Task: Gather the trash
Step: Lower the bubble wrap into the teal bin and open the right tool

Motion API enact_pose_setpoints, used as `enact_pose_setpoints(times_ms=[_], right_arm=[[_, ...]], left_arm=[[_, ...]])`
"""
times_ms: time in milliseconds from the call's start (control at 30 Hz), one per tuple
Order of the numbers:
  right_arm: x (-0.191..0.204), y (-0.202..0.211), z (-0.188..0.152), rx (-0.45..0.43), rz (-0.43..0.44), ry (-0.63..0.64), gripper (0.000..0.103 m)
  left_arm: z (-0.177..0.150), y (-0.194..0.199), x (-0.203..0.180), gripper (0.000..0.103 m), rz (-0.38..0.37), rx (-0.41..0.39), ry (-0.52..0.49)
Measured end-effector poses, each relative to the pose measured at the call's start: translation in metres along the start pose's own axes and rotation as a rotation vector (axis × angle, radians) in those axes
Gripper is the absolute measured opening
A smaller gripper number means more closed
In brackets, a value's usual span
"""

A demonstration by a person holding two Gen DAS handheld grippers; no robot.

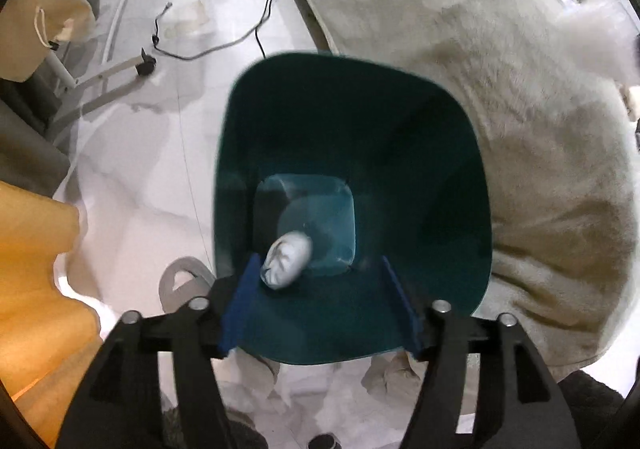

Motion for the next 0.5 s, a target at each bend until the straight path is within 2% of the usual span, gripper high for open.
enact_pose_setpoints(times_ms=[200, 333, 500], right_arm=[[0.007, -0.037, -0.014, 0.075, -0.007, -0.001, 0.007], [0.007, -0.069, -0.032, 0.147, -0.018, -0.007, 0.007], [0.008, -0.101, -0.055, 0.217, -0.019, -0.015, 0.007]], left_arm=[[0.010, 0.029, 0.017, 0.073, 0.031, -0.103, 0.007], [0.020, 0.050, 0.025, 0.074, 0.064, -0.179, -0.015], [0.030, 0.079, 0.030, 0.074, 0.046, -0.280, -0.019]])
Point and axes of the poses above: each gripper's, at about its wrist camera, not at the fingertips, and y roughly against the way its jaws point, x to its left, z to its top, the point moved 8 cm from there along -y, roughly the way its jaws point, and after that the axes turned 3 degrees about -y, right-handed, at the moved point
